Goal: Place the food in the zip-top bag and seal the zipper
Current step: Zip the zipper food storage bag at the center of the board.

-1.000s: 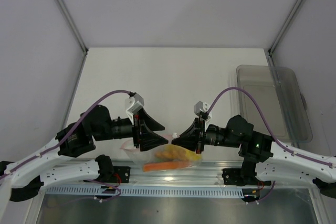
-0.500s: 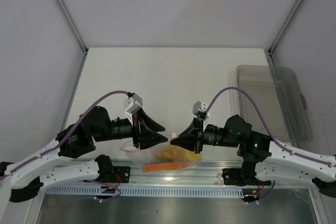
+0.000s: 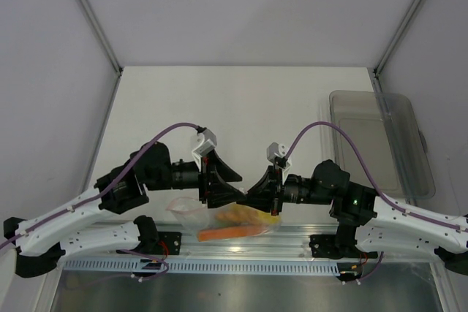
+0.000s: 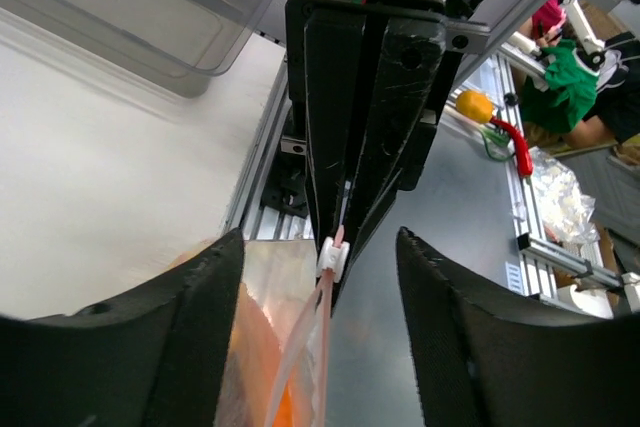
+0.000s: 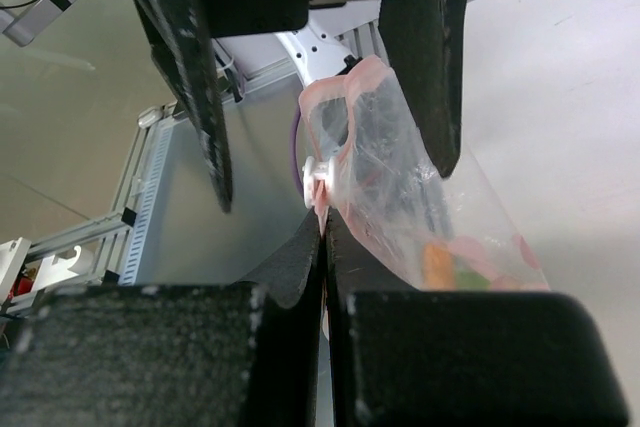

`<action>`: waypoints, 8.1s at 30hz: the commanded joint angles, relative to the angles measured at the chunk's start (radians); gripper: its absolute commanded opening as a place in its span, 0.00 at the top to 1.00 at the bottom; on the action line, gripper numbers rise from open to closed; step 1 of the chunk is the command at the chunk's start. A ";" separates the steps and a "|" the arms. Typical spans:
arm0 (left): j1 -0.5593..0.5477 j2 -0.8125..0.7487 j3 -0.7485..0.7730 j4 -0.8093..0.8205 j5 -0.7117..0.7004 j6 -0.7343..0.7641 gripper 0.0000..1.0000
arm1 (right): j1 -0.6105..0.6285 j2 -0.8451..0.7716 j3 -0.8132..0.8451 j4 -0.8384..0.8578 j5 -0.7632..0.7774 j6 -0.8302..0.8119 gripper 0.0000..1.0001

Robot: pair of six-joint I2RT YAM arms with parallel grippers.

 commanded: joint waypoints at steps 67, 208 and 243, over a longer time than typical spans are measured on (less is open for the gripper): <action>0.135 -0.027 -0.135 0.055 0.166 -0.086 0.99 | -0.069 -0.073 -0.092 0.256 0.149 0.190 1.00; 0.154 -0.027 0.023 -0.223 0.167 0.006 0.99 | -0.231 0.524 0.736 -0.857 -0.496 -0.512 0.79; 0.154 -0.084 0.036 -0.306 0.069 0.028 0.99 | -0.204 0.182 0.331 -0.340 -0.047 -0.137 1.00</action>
